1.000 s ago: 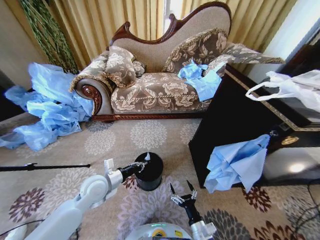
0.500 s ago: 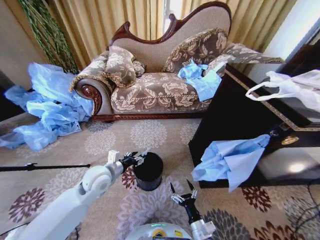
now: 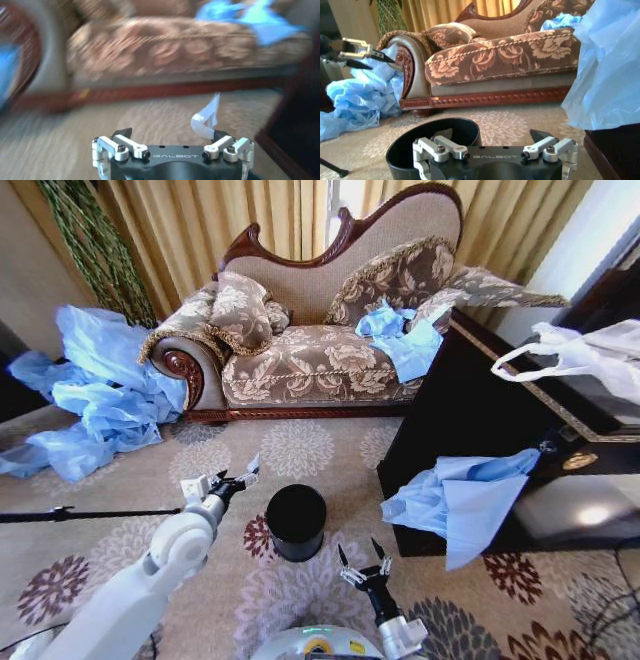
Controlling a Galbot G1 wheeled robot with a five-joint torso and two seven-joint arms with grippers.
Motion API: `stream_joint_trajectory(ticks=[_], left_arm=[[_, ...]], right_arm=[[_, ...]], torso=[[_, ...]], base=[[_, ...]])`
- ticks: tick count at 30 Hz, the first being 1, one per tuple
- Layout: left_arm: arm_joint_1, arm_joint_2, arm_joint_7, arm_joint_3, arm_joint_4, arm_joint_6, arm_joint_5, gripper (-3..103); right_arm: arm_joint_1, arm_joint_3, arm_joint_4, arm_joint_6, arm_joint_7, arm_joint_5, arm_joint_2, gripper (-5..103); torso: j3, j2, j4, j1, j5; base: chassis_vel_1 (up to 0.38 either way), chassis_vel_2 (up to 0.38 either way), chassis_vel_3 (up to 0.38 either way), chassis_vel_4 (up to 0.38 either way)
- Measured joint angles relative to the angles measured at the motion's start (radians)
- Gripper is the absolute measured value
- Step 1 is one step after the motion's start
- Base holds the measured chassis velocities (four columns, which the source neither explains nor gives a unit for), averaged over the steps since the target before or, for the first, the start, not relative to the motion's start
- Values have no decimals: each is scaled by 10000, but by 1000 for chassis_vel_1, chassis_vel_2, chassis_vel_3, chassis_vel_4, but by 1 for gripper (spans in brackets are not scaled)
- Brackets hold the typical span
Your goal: Place a garbage bag over the trash bin.
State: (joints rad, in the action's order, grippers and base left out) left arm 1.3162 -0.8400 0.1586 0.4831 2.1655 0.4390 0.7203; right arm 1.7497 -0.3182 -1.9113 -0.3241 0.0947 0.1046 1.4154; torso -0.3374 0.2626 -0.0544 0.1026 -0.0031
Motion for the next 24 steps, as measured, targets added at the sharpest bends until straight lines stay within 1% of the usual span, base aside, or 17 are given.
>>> stream_joint_trajectory(ticks=[1,2,3,4,5,6,7,9,10,12,15,16,19,20,22,23,24], left_arm=[[-4,61,-1439,8,-366,-832,-401,100],[-42,91,-2326,-3,-579,-1278,-165,100],[-130,128,-3195,-107,-789,-1621,717,100],[-130,128,-3195,-107,-789,-1621,717,100],[-196,130,-3498,-259,-883,-1682,1591,100],[-287,70,-3531,-490,-978,-1546,2842,100],[-287,70,-3531,-490,-978,-1546,2842,100],[-598,-176,-3159,-1077,-1168,-1168,4387,100],[-771,-314,-3031,-1425,-1274,-1000,4683,100],[-966,-443,-2922,-1793,-1377,-876,4840,100],[-2253,-1324,-2510,-3921,-2033,-552,5547,100],[-2253,-1324,-2510,-3921,-2033,-552,5547,100],[-3822,-2650,-2122,-5618,-3283,-305,6098,100],[-3822,-2650,-2122,-5618,-3283,-305,6098,100],[-4677,-3513,-1722,-6464,-4403,-224,6313,100],[-4677,-3513,-1722,-6464,-4403,-224,6313,100],[-5075,-3941,-1442,-6867,-5032,-200,6438,100]], right_arm=[[42,-69,-23,-4,-4,-16,15,100],[63,-102,-33,-11,-5,-24,20,100],[73,-130,-34,-30,-5,-35,20,100],[73,-130,-34,-30,-5,-35,20,100],[70,-144,-28,-50,-1,-43,20,100],[35,-128,10,-56,3,-46,9,100],[35,-128,10,-56,3,-46,9,100],[-19,-78,83,-71,7,-72,16,100],[-21,-69,106,-74,12,-89,27,100],[-20,-73,125,-76,12,-100,34,100],[-39,-127,263,-102,12,-120,72,100],[-39,-127,263,-102,12,-120,72,100],[-131,-304,443,-128,11,-96,110,100],[-131,-304,443,-128,11,-96,110,100],[-232,-379,525,-129,5,-18,120,100],[-232,-379,525,-129,5,-18,120,100],[-302,-404,563,-129,-1,27,120,100]], torso=[[0,0,-9,0,-8],[-1,0,-11,1,-10],[-1,0,-11,1,-3],[-1,0,-11,1,-3],[0,0,-11,0,-1],[-1,0,-12,1,-3],[-1,0,-12,1,-3],[0,0,-5,1,0],[-1,-1,-4,1,-3],[-1,0,-6,1,-6],[-1,0,-8,1,-5],[-1,0,-8,1,-5],[-1,-1,-12,0,0],[-1,-1,-12,0,0],[-1,-1,-11,1,1],[-1,-1,-11,1,1],[-2,-1,-10,1,1]], base=[[0,0,0,0],[0,0,0,0],[0,0,0,0],[0,0,0,0],[0,0,0,0],[0,0,0,0],[0,0,0,0],[0,0,0,0],[0,0,0,0],[0,0,0,0],[0,0,0,0],[0,0,0,0],[0,0,0,0],[0,0,0,0],[0,0,0,0],[0,0,0,0],[0,0,0,0]])
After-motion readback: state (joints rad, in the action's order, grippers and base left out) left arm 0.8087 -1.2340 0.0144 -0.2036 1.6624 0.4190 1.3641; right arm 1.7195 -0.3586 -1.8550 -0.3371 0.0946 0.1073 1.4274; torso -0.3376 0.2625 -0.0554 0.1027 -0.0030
